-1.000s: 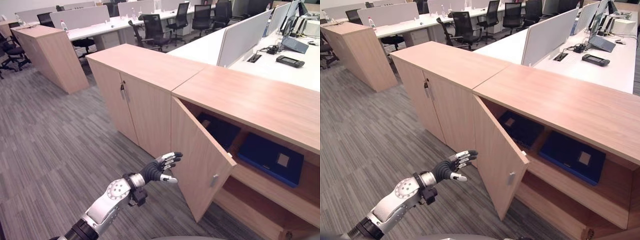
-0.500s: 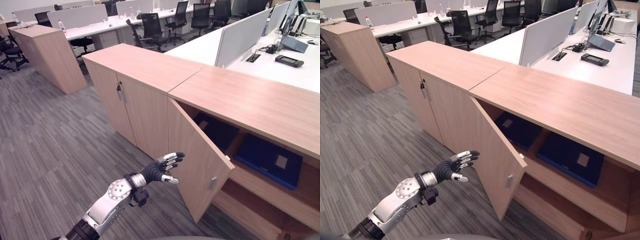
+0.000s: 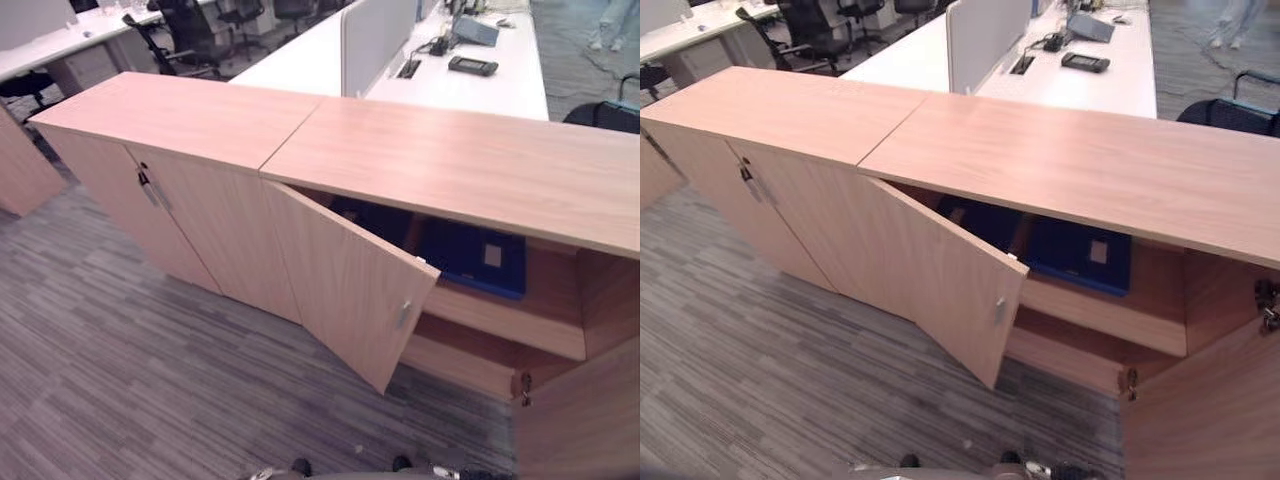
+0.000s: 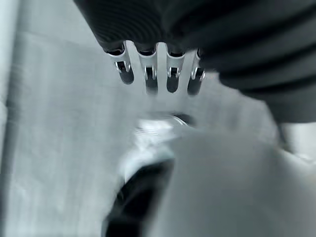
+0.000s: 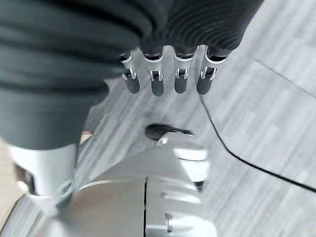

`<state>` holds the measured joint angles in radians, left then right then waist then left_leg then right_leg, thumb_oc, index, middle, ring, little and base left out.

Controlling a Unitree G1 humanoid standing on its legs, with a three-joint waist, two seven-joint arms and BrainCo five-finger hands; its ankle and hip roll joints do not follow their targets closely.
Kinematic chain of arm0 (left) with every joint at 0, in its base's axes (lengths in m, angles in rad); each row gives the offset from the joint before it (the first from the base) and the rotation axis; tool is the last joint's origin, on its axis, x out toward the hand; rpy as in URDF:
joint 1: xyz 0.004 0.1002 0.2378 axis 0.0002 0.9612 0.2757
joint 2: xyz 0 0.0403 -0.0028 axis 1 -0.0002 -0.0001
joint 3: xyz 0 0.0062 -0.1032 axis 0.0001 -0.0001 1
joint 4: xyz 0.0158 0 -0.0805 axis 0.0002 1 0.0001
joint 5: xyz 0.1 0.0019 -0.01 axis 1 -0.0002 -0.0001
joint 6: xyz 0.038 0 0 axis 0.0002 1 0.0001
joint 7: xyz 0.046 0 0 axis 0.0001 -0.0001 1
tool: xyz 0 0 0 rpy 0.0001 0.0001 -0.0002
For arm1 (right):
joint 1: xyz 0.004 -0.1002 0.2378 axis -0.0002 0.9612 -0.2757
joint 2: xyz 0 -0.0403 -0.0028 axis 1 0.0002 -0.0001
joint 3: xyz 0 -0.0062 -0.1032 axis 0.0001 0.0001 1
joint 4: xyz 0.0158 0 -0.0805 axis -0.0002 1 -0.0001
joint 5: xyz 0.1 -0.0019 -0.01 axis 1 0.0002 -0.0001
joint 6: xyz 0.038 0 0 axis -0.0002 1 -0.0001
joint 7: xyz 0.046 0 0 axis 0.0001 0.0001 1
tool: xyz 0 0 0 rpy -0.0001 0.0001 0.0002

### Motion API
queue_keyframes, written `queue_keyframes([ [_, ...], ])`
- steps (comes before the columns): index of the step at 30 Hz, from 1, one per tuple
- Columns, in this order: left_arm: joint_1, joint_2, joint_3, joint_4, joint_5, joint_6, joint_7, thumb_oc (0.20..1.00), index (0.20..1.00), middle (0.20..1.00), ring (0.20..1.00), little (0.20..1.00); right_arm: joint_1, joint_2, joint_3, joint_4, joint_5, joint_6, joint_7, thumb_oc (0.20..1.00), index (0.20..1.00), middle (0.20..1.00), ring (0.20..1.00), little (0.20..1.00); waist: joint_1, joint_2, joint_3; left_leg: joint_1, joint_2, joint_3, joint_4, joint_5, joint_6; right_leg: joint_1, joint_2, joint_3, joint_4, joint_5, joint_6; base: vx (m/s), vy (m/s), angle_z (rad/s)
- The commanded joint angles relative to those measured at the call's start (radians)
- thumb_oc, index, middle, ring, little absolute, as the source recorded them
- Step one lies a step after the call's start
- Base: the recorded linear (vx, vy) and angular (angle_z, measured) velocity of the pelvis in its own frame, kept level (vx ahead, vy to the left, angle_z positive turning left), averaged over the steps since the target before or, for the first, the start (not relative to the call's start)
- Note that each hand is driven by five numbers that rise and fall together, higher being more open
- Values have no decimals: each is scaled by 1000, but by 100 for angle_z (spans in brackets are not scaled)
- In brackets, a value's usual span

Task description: Put the empty folder in the office cabinet

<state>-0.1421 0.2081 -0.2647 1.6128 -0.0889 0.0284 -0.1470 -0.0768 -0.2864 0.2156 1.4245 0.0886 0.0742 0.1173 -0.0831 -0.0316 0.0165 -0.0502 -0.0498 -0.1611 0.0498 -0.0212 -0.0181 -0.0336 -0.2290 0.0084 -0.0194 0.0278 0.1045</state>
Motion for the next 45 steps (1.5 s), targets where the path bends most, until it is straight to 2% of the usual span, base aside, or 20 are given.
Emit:
queue_keyframes([
  [1,58,-22,-15,-100,168,6,36,1000,1000,1000,1000,1000,-34,24,3,9,10,10,7,1000,1000,1000,1000,1000,25,25,-9,70,-10,131,-59,-78,31,-94,24,24,25,91,94,-167,466,-136],
  [2,69,-18,-6,-132,150,-10,36,1000,1000,1000,1000,1000,-33,29,-6,-1,29,7,5,1000,1000,1000,1000,1000,23,28,-2,85,-23,166,-80,-78,46,-116,6,34,16,133,111,-168,403,-155],
  [4,77,-20,-8,-150,138,-17,30,1000,1000,1000,1000,1000,-30,37,-16,-8,48,5,4,1000,1000,1000,1000,1000,18,33,11,100,-34,198,-93,-75,56,-128,-8,28,9,160,121,-108,205,-185],
  [5,78,-18,-13,-157,141,-21,32,1000,1000,1000,1000,1000,-27,41,-22,-10,51,2,2,1000,1000,1000,1000,1000,18,37,23,104,-34,217,-98,-72,59,-144,-15,-2,20,161,115,-121,133,-152],
  [9,71,-15,-25,-172,173,-14,45,1000,1000,1000,1000,1000,-9,49,-32,-18,61,-10,-6,1000,1000,1000,1000,1000,31,59,57,113,-7,280,-113,-54,60,-119,-84,-249,115,103,74,-114,73,-43],
  [12,71,-7,-19,-174,185,-12,51,1000,1000,1000,1000,1000,2,52,-44,-18,64,-19,-15,1000,1000,1000,1000,1000,53,59,49,116,12,326,-125,-49,58,-69,-147,-368,174,90,69,-46,-9,-54],
  [14,73,-3,-18,-178,193,-13,54,1000,1000,1000,1000,1000,9,53,-56,-14,71,-21,-22,1000,1000,1000,1000,1000,64,51,38,116,14,349,-128,-51,61,-52,-184,-404,201,106,77,21,-36,-76],
  [15,75,-4,-21,-176,198,-11,52,1000,1000,1000,1000,1000,13,56,-60,-12,75,-22,-25,1000,1000,1000,1000,1000,65,48,30,128,16,347,-132,-70,58,-42,-189,-401,212,107,99,88,-48,-61],
  [17,79,-4,-24,-167,209,-9,53,1000,1000,1000,1000,1000,21,56,-78,-11,96,-21,-33,1000,1000,1000,1000,1000,67,27,17,130,7,367,-134,-78,62,-25,-182,-419,181,117,107,74,-105,-37],
  [18,84,-1,-20,-161,218,-8,52,1000,1000,1000,1000,1000,35,63,-89,-8,116,-20,-39,1000,1000,1000,1000,1000,66,8,7,130,9,382,-134,-79,58,-14,-146,-429,135,102,108,38,-127,-33],
  [20,87,0,-19,-156,220,-9,55,1000,1000,1000,1000,1000,43,65,-95,1,129,-23,-42,1000,1000,1000,1000,1000,59,-4,4,120,11,402,-133,-59,57,-20,-128,-435,108,112,90,-37,-146,-36],
  [23,89,3,-15,-151,226,-8,57,1000,1000,1000,1000,1000,64,65,-106,12,145,-22,-44,1000,1000,1000,1000,1000,47,-5,3,127,26,418,-133,-57,52,-32,-96,-416,93,110,85,5,-127,-43],
  [24,88,1,-25,-150,244,-9,60,1000,1000,1000,1000,1000,78,62,-117,20,162,-25,-50,1000,1000,1000,1000,1000,28,-9,3,131,38,430,-131,-57,48,-34,-66,-391,73,104,79,23,-118,-30],
  [28,76,-4,-42,-156,252,-14,65,1000,1000,1000,1000,1000,98,40,-158,16,230,-38,-65,1000,1000,1000,1000,1000,-11,-9,-8,144,66,459,-133,-57,35,-36,-19,-339,53,82,68,32,-123,-40],
  [36,53,-17,-82,-181,253,-24,71,1000,1000,1000,1000,1000,38,-73,-252,-58,354,-75,-103,1000,1000,1000,1000,1000,-44,3,-22,158,91,484,-131,-59,21,-34,16,-301,45,67,61,26,-60,-22],
  [37,50,-18,-88,-181,254,-27,71,1000,1000,1000,1000,1000,17,-127,-288,-75,381,-85,-117,1000,1000,1000,1000,1000,-48,6,-28,161,98,490,-130,-58,17,-29,24,-298,39,63,59,19,-36,-18],
  [38,50,-18,-88,-181,254,-27,71,1000,1000,1000,1000,1000,17,-127,-288,-75,381,-85,-117,1000,1000,1000,1000,1000,-48,6,-28,161,99,490,-130,-58,17,-29,24,-298,39,63,59,38,-68,-9],
  [43,59,-4,-68,-169,259,-28,65,1000,1000,1000,1000,1000,21,-266,-364,-120,361,-96,-135,1000,1000,1000,1000,1000,-57,8,-43,172,112,498,-131,-56,4,-6,42,-291,19,54,55,28,-48,-1],
  [44,66,2,-55,-164,260,-29,62,1000,1000,1000,1000,1000,20,-329,-391,-160,350,-100,-138,1000,1000,1000,1000,1000,-61,8,-46,173,114,499,-132,-55,1,2,47,-291,11,52,55,27,-71,-1],
  [45,68,36,-37,-164,255,-32,61,1000,1000,1000,1000,1000,-9,-604,-490,-161,395,-71,-57,1000,1000,1000,1000,1000,-66,-8,-52,172,116,501,-133,-50,-8,5,50,-290,5,51,56,8,-47,-1],
])
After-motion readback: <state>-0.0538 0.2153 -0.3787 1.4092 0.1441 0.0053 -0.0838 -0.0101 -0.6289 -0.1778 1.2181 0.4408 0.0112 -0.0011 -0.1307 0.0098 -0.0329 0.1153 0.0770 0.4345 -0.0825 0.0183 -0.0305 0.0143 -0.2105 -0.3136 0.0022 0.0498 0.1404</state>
